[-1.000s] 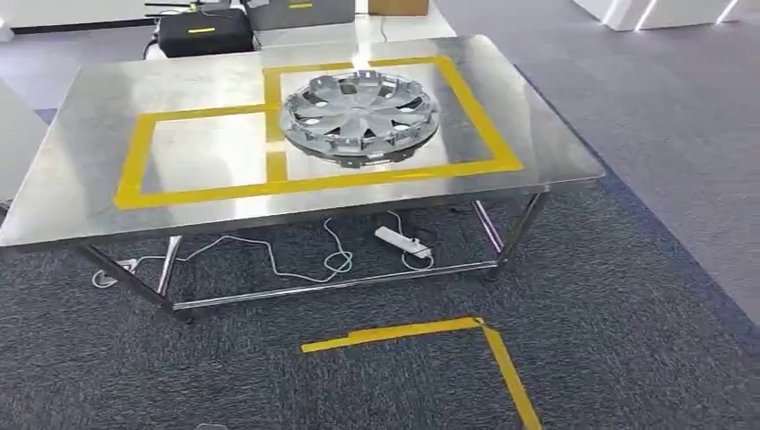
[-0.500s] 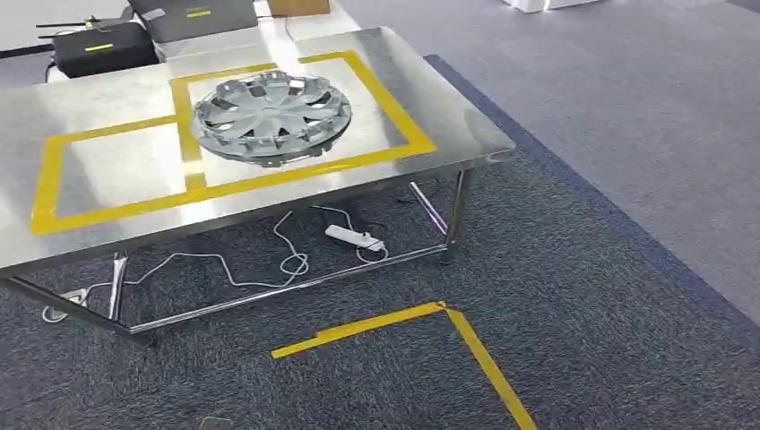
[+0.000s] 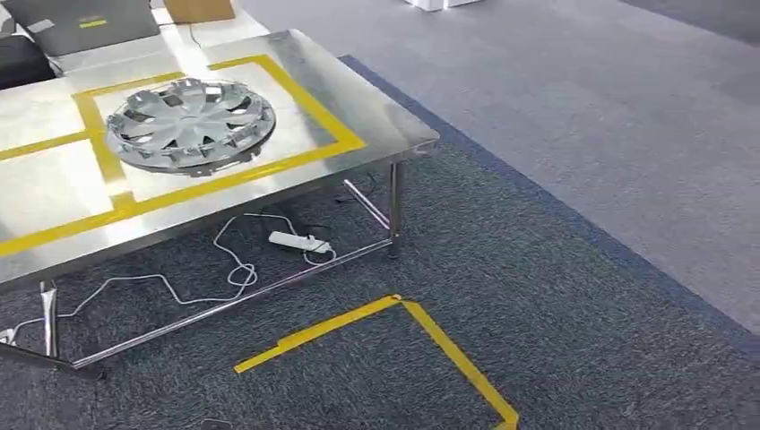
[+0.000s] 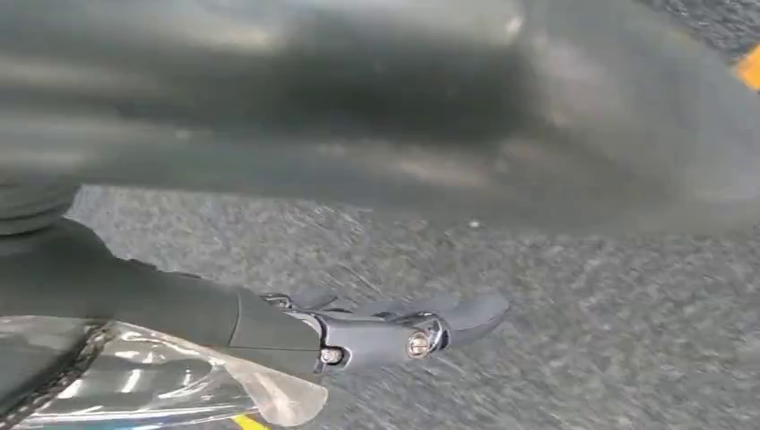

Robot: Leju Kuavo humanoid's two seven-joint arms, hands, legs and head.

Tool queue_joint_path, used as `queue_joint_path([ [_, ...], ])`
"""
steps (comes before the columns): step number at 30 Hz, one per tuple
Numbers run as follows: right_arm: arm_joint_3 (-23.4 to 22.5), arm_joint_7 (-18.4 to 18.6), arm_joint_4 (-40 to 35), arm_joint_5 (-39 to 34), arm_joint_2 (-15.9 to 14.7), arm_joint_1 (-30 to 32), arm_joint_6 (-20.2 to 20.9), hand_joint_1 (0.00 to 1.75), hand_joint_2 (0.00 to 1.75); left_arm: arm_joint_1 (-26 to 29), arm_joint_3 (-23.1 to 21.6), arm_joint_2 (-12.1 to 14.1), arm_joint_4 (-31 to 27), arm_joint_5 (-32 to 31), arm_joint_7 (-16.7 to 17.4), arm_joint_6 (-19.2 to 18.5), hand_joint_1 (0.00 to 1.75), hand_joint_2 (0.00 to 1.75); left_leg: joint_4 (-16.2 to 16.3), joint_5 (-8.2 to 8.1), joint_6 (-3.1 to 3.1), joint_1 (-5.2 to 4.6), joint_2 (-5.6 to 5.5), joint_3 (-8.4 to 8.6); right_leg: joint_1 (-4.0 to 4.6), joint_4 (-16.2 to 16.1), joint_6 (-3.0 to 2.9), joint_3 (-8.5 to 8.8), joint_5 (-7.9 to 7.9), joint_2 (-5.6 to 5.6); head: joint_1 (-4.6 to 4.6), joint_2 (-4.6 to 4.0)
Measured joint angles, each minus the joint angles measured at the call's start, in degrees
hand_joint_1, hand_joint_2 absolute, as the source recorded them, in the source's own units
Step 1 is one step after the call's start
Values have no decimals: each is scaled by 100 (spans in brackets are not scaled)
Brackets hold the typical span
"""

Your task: Take the parts from the cabinet and place them on the table.

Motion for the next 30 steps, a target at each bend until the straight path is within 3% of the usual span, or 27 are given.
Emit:
queue_joint_path([
  [1, 0, 0, 2, 18, 15, 3, 24, 0, 0, -7, 0, -13, 0, -2, 0, 2, 0, 0, -15, 19, 21, 3, 48, -20, 3, 300, 23, -134, -233, -262, 77, 0],
  [2, 2, 2, 2, 30, 15, -15, 52, 0, 0, 5, 2, -9, 0, -13, 0, 0, 0, 0, -10, 23, 20, 0, 146, -42, -6, 765, 57, -341, -484, -422, 101, 0],
  [4, 2, 18, 2, 57, 15, -34, 101, 0, 0, 44, 2, -9, 2, -66, 0, -4, 0, 0, -6, 25, 15, -13, 345, -53, -43, 1556, 113, -677, -805, -538, 92, 0],
  [5, 2, 37, 2, 68, 15, -22, 118, 0, 0, 52, 2, -9, 2, -105, 2, 2, 0, 0, -3, 25, 14, -12, 435, -61, -52, 1633, 128, -688, -792, -557, 90, 0],
  [6, 2, 57, 2, 74, 15, -5, 125, 0, 0, 51, 2, -11, 2, -118, 4, 9, 0, 0, 0, 20, 6, -11, 515, -64, -68, 1443, 143, -550, -653, -579, 96, 0],
  [8, 0, 68, 2, 92, 11, 16, 138, 0, 0, 41, 2, -20, 2, -164, 4, 13, 0, 0, 19, -5, -32, 1, 661, -54, -98, 365, 158, 105, -181, -712, 94, 0],
  [9, 0, 68, 2, 109, 11, 5, 140, 0, 0, 30, 2, -17, 2, -177, 4, 24, 0, 0, 42, -24, -69, -9, 720, -22, -96, -125, 164, 377, -154, -924, 94, 0],
  [10, 0, 72, 2, 120, 15, -10, 146, 0, 0, 21, 2, -9, 0, -186, 4, 28, 0, 0, 40, -39, -107, -50, 759, -34, -73, -129, 89, 411, -172, -961, 89, 0],
  [11, 2, 70, 2, 140, 15, -20, 146, 0, 0, 12, 2, -11, 2, -203, 4, 35, 0, 0, 53, -46, -138, -48, 780, -26, -75, -142, 22, 425, -142, -881, 59, 0],
  [13, 2, 77, 2, 186, 15, 2, 144, 0, 0, -3, 0, -13, 2, -219, 20, 50, 0, 0, 45, -37, -179, -44, 860, 15, -55, -131, -42, 327, -150, -799, 55, 0],
  [14, 2, 81, 2, 199, 15, 7, 138, 0, 0, -1, 0, -13, 2, -219, 26, 55, 0, 0, 56, -67, -220, -31, 889, 24, -71, -144, -90, 359, -133, -742, 59, 0],
  [15, 4, 92, 2, 231, 20, 25, 138, 0, 0, -3, 2, -13, 2, -219, 31, 61, 0, 0, 125, -153, -286, -11, 681, 0, -96, -157, -126, 394, -113, -702, 47, 0],
  [16, 9, 107, 2, 254, 17, 24, 125, 0, 0, -5, 2, -17, 2, -225, 31, 61, 0, 0, 357, -360, -301, -4, 445, -103, -96, -151, -157, 384, -94, -665, 26, 0],
  [17, 13, 109, 0, 275, 17, 15, 116, 0, 0, 5, 0, -17, 2, -227, 33, 61, 0, 0, 818, -633, -303, 4, 326, -291, -88, -151, -172, 360, -86, -601, 15, 0],
  [19, 26, 120, 2, 328, 17, -2, 116, 0, 0, 29, 2, -15, 2, -234, 35, 61, 0, 0, 1733, -1012, -277, -1, 247, -691, -57, -146, -197, 325, -70, -456, 11, 0],
  [20, 26, 122, 2, 356, 17, 5, 116, 0, 0, 42, 2, -17, 2, -238, 35, 61, 0, 0, 1916, -1024, -260, -2, 239, -770, -43, -145, -202, 322, -66, -378, 13, 0],
  [21, 28, 122, 2, 374, 17, 10, 116, 0, 0, 52, 2, -17, 2, -240, 35, 61, 0, 0, 1833, -890, -229, -3, 234, -726, -32, -143, -204, 327, -64, -297, 13, 0],
  [23, 28, 125, 2, 385, 17, 13, 116, 0, 0, 52, 2, -20, 2, -243, 35, 61, 0, 0, 954, -310, -126, -25, 141, -335, -4, -140, -200, 356, -60, -117, 13, 0],
  [24, 28, 127, 2, 387, 20, 13, 116, 0, 0, 48, 2, -17, 2, -243, 35, 59, 0, 0, 398, -24, -52, -37, -89, -96, -11, -141, -199, 361, -59, -43, 13, 0],
  [25, 28, 136, 2, 389, 37, 16, 116, 0, 0, 32, 7, -9, 2, -240, 35, 59, 0, 0, 234, -81, 23, -14, -456, -25, -12, -131, -176, 336, -45, -4, 52, 0],
  [29, 31, 138, 0, 391, 31, 12, 133, 0, 0, 51, 13, -39, 2, -230, 31, 63, 0, 0, 55, -46, 11, -44, -227, -14, -65, -154, -21, 202, 47, 297, -9, 0],
  [30, 31, 136, -4, 391, 13, 25, 133, 0, 0, 51, 18, -68, 2, -232, 31, 63, 0, 0, -38, 0, 5, 22, -122, 21, -59, -116, -22, 145, 9, 230, -5, 0],
])
